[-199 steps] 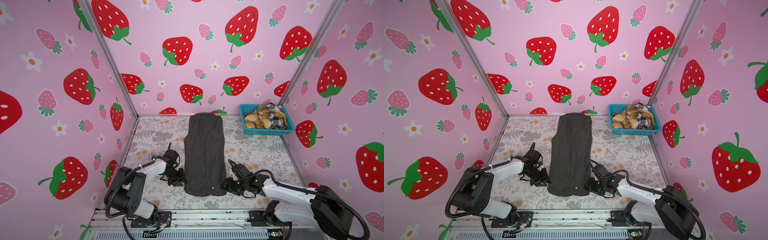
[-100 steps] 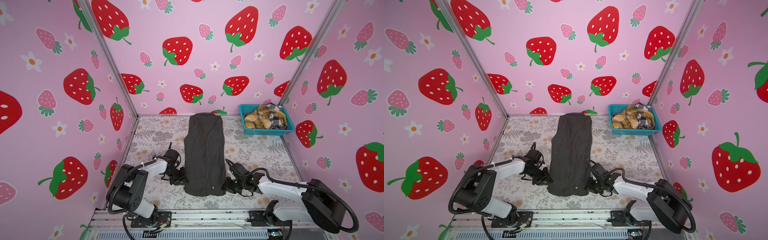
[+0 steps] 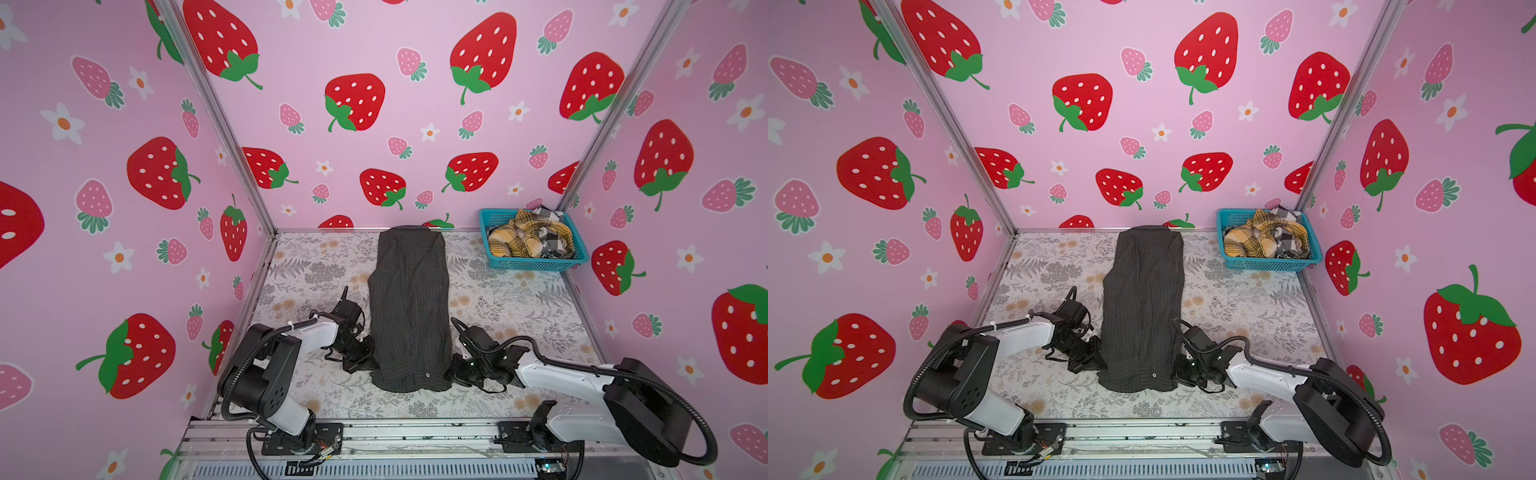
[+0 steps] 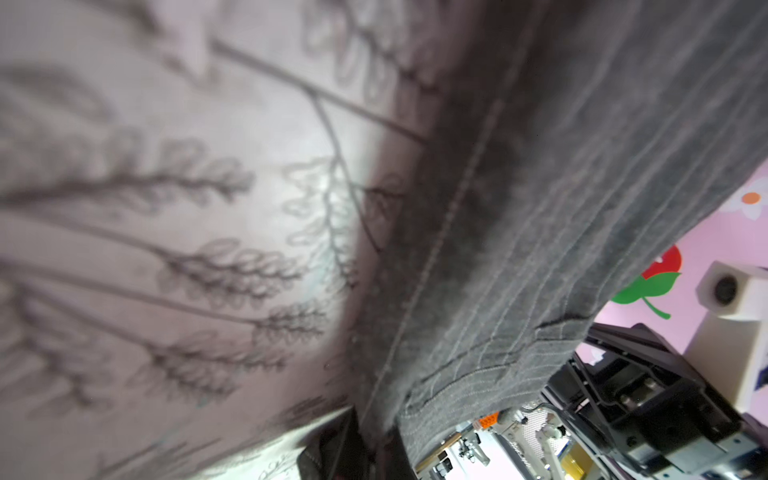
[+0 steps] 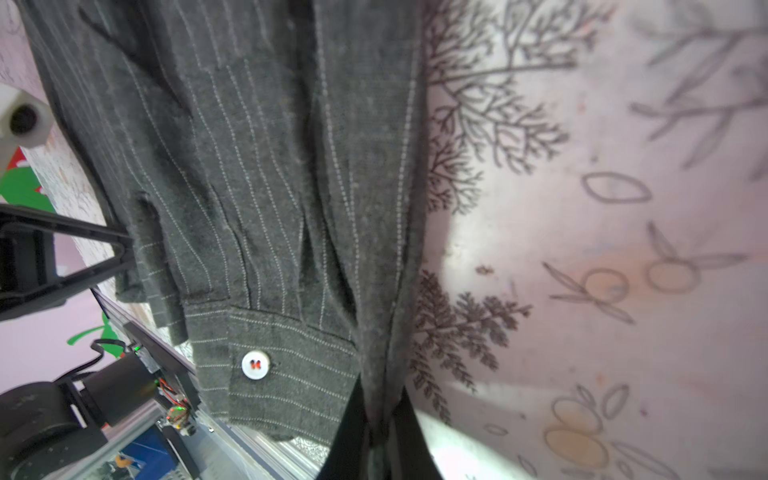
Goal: Fold and stack the long sleeve shirts
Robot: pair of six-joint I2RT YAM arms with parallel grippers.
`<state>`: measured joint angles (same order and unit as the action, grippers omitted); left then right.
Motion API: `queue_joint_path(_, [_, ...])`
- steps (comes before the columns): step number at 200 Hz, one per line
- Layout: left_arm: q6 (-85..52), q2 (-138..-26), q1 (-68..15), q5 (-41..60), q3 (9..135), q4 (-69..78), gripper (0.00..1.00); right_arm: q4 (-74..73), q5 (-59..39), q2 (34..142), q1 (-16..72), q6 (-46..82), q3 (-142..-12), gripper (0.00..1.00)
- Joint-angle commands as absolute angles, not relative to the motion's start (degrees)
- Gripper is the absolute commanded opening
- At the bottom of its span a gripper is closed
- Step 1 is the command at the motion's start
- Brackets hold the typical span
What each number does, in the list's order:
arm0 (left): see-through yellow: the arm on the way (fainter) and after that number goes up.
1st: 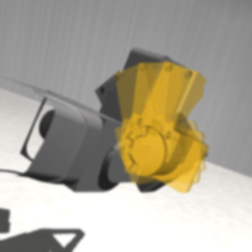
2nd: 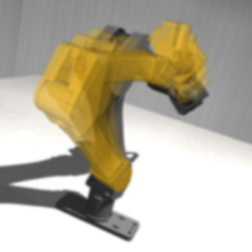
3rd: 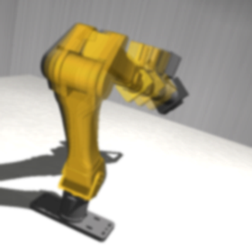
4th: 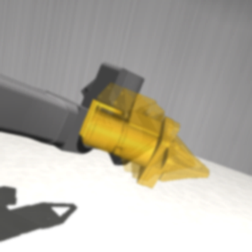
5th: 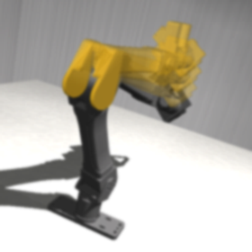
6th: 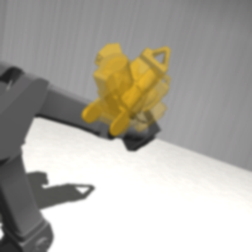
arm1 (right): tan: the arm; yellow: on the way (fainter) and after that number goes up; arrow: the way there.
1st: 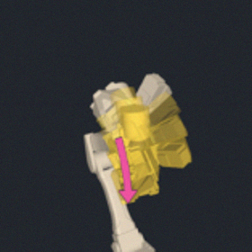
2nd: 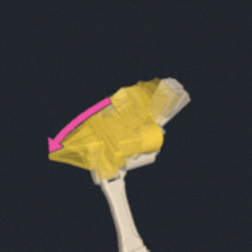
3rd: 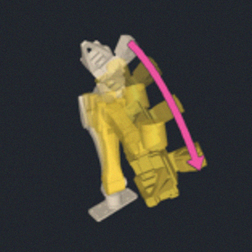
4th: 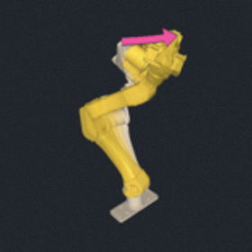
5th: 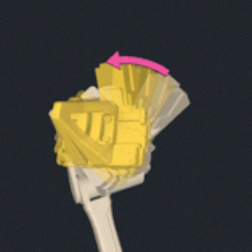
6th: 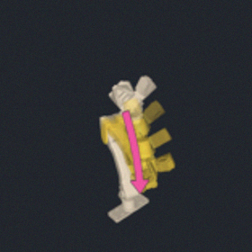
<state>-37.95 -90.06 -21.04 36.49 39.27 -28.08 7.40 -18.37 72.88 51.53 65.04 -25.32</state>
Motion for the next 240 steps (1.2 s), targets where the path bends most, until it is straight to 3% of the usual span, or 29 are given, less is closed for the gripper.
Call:
queue_joint_path(1, [-39.02, -89.53, -21.50, 34.74, 38.14, -28.12, 0.00, 9.57, -17.17, 71.81, 51.68, 64.86, -26.45, 0.04])
queue_joint_path(14, [-39.26, -88.62, -22.03, 35.23, 38.32, -28.40, 0.00, 11.43, -16.36, 71.26, 51.71, 64.10, -27.31, 0.00])
queue_joint_path(132, [-48.77, -74.18, -26.63, 37.62, 32.55, -28.58, 0.00, 23.24, -12.92, 55.60, 54.76, 66.88, -27.69, 0.00])
queue_joint_path(184, [-56.98, -69.18, -26.44, 38.48, 35.17, -22.45, 0.00, 22.61, -13.17, 60.00, 52.84, 63.67, -35.77, 0.00])
queue_joint_path(219, [-60.68, -70.37, -22.50, 39.44, 37.97, -17.27, 0.00, 19.28, -19.90, 67.32, 44.56, 57.93, -43.19, 0.00])
queue_joint_path(240, [-59.48, -77.25, -18.22, 40.71, 43.88, -14.88, 0.00, 17.17, -24.14, 75.62, 38.15, 52.67, -49.81, 0.00])
